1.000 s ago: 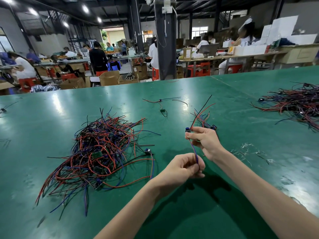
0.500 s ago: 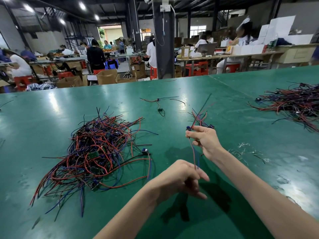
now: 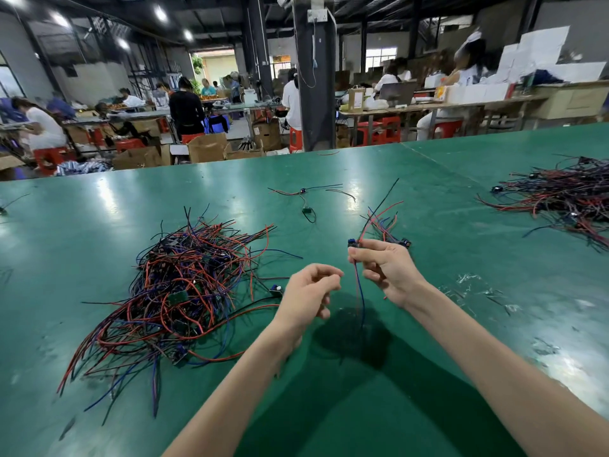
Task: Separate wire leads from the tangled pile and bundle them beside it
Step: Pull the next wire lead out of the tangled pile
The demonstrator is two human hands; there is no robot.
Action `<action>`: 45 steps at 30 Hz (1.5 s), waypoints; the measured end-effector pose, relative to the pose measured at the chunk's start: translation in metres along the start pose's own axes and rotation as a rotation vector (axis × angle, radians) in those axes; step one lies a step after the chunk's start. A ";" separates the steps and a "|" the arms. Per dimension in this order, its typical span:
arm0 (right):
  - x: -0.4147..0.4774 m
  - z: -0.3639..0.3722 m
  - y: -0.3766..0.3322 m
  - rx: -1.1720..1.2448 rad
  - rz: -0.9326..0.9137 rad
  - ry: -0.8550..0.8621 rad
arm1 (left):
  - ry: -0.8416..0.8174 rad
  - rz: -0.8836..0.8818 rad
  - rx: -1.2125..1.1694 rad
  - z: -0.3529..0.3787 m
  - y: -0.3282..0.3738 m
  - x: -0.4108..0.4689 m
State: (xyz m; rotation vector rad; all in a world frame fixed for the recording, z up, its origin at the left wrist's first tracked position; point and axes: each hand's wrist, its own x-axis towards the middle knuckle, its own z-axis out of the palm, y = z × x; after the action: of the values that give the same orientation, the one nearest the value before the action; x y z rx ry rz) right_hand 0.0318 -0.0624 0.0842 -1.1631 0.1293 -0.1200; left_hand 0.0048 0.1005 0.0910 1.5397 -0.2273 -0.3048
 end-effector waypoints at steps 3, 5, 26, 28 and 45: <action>-0.004 0.009 0.007 -0.017 0.015 -0.050 | 0.026 -0.006 0.067 0.001 -0.009 0.002; -0.005 0.012 0.011 -0.058 0.012 -0.066 | 0.018 -0.008 0.045 0.003 -0.011 0.002; 0.002 0.010 0.022 -0.154 -0.040 -0.025 | -0.055 0.008 -0.072 0.004 -0.012 0.003; 0.004 0.006 0.022 -0.149 -0.065 0.001 | -0.083 0.032 -0.033 0.008 -0.012 0.002; 0.016 0.002 0.035 -0.257 -0.042 -0.002 | -0.209 0.043 0.100 0.006 -0.011 -0.006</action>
State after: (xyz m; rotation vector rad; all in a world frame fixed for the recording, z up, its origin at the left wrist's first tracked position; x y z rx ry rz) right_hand 0.0489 -0.0494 0.0524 -1.4227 0.1202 -0.1423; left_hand -0.0033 0.0970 0.0804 1.5999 -0.4443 -0.4262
